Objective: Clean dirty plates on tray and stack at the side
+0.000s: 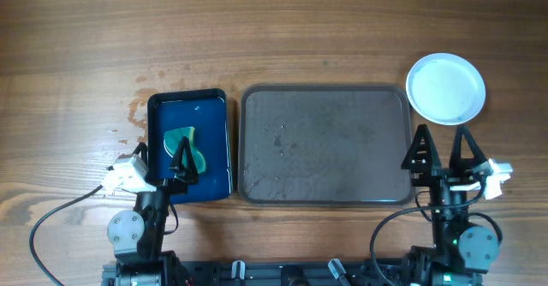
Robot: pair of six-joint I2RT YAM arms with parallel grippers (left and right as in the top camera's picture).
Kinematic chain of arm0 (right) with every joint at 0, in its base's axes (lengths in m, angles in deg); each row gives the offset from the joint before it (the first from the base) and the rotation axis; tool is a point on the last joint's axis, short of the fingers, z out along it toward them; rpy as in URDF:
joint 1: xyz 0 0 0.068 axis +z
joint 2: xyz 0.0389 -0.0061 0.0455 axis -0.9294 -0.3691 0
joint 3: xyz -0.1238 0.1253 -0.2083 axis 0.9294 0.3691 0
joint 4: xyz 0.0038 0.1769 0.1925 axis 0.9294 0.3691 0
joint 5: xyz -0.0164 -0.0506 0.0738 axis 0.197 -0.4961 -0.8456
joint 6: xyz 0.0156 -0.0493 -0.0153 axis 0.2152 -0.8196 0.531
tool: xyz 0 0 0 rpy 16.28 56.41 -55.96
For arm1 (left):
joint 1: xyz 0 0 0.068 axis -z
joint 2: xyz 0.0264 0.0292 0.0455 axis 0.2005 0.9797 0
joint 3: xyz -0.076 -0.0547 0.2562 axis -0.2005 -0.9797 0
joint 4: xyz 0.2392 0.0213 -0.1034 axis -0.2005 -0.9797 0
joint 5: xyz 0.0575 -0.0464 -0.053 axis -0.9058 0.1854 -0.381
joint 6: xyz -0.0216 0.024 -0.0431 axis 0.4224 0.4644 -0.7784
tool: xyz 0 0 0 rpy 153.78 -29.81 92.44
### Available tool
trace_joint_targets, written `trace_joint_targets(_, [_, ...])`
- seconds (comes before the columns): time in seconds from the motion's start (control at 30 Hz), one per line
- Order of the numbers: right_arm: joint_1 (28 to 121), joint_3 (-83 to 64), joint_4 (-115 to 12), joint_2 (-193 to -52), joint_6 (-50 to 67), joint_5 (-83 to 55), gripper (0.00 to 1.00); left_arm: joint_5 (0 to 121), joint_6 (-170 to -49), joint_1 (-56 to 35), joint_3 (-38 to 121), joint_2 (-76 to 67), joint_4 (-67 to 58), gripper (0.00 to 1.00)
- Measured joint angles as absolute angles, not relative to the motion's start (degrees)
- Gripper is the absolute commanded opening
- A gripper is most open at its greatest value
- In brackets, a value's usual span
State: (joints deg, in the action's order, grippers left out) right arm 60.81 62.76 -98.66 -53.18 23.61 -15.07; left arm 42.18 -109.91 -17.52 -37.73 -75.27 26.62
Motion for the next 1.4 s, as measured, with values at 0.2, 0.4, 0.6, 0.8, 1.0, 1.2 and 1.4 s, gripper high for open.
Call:
trace_joint_targets(0.2, [60.8,64.0,-95.7,-53.1,25.2,-14.8,1.0,42.2,-109.9,-17.5,-37.7,-75.3,26.6,1.0])
trace_joint_targets(0.4, [60.8,64.0,-84.8,-53.0,25.5,-14.8,1.0,42.2,-109.9,-17.5,-37.7,-75.3,26.6,1.0])
trace_joint_targets(0.6, [60.8,64.0,-84.7,-53.0,21.0,-14.9,1.0,42.2,-109.9,-17.5,-37.7,-75.3,26.6,1.0])
trace_joint_targets(0.8, [60.8,64.0,-84.6,-53.0,13.3,-14.8,1.0,42.2,-109.9,-17.5,-37.7,-75.3,26.6,1.0])
trace_joint_targets(1.0, [60.8,64.0,-84.6,-53.0,11.0,-14.9,1.0,42.2,-109.9,-17.5,-37.7,-75.3,26.6,1.0])
trace_joint_targets(1.2, [60.8,64.0,-84.6,-53.0,10.8,-14.9,1.0,42.2,-109.9,-17.5,-37.7,-75.3,26.6,1.0])
trace_joint_targets(1.4, [60.8,64.0,-84.6,-53.0,10.8,-14.9,1.0,42.2,-109.9,-17.5,-37.7,-75.3,26.6,1.0])
